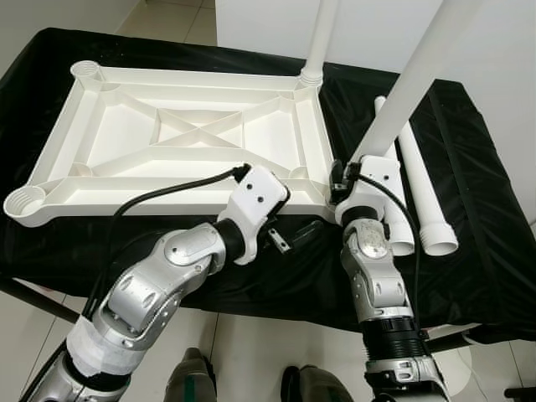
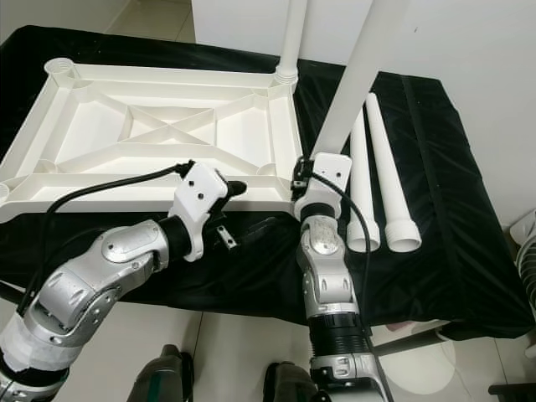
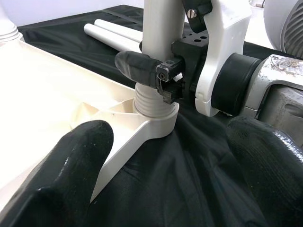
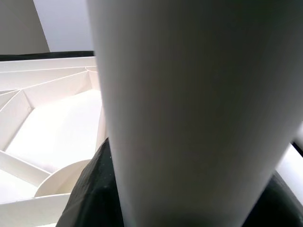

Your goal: Building children table

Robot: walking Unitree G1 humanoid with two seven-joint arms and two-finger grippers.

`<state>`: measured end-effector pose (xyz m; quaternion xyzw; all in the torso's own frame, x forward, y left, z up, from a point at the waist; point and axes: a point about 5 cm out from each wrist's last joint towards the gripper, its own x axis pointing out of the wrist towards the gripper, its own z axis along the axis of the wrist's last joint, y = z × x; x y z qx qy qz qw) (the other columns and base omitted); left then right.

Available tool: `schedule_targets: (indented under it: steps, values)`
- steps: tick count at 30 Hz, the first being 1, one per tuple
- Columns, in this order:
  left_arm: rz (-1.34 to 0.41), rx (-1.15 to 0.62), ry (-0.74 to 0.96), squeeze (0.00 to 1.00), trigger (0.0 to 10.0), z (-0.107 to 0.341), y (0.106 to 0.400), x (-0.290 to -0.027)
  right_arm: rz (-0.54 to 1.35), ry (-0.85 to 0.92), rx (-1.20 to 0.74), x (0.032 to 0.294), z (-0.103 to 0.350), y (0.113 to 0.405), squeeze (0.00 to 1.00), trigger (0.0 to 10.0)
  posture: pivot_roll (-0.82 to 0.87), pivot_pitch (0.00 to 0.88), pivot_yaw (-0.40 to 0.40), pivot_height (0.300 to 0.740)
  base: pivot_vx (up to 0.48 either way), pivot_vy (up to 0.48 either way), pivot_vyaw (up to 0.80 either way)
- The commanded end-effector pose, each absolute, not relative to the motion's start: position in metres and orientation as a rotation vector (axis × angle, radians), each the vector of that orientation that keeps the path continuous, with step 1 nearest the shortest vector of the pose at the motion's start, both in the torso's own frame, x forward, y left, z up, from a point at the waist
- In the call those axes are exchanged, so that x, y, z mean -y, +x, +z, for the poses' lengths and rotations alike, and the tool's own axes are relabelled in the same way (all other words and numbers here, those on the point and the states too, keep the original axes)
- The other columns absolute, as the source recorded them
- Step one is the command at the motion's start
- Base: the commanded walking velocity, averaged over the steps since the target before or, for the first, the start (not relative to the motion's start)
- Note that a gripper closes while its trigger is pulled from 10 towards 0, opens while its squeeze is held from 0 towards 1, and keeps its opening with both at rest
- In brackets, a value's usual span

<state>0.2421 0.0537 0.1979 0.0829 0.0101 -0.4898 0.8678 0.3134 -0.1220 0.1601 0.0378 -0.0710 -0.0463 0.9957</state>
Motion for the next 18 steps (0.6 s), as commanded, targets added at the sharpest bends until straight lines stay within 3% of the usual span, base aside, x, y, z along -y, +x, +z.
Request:
schedule_targets:
  steps: [1, 2, 3, 13, 14, 17, 18]
  values:
    - [-1.101, -0.018, 0.180, 0.00, 10.0, 0.199, 0.240, -0.051, -0.061, 0.105, 0.073, 0.122, 0.145, 0.312, 0.00, 10.0, 0.10, 0.080, -0.028, 0.740, 0.000, 0.000, 0.00]
    - [-1.101, -0.018, 0.180, 0.00, 10.0, 0.199, 0.240, -0.051, -0.061, 0.105, 0.073, 0.122, 0.145, 0.312, 0.00, 10.0, 0.10, 0.080, -0.028, 0.740, 0.000, 0.000, 0.00]
    - [-1.102, -0.017, 0.180, 0.00, 10.0, 0.199, 0.240, -0.051, -0.030, 0.117, 0.079, 0.122, 0.146, 0.313, 1.00, 10.0, 0.10, 0.083, -0.026, 0.740, 0.000, 0.000, 0.00]
    - [-1.099, -0.017, 0.177, 0.00, 10.0, 0.199, 0.241, -0.051, 0.160, 0.079, 0.130, 0.131, 0.157, 0.316, 1.00, 10.0, 0.10, 0.091, -0.025, 0.740, 0.000, 0.000, 0.00]
    - [-1.097, -0.017, 0.177, 0.00, 10.0, 0.200, 0.241, -0.051, 0.210, 0.073, 0.133, 0.133, 0.160, 0.317, 0.57, 10.0, 0.10, 0.094, -0.024, 0.740, 0.000, 0.000, 0.00]
    - [-1.097, -0.017, 0.177, 0.00, 10.0, 0.200, 0.241, -0.051, 0.210, 0.073, 0.133, 0.133, 0.160, 0.317, 0.57, 10.0, 0.10, 0.094, -0.024, 0.740, 0.000, 0.000, 0.00]
    - [-1.094, -0.016, 0.177, 0.00, 10.0, 0.200, 0.242, -0.052, 0.264, 0.063, 0.130, 0.134, 0.163, 0.318, 0.00, 10.0, 0.10, 0.096, -0.021, 0.740, 0.000, 0.000, 0.00]
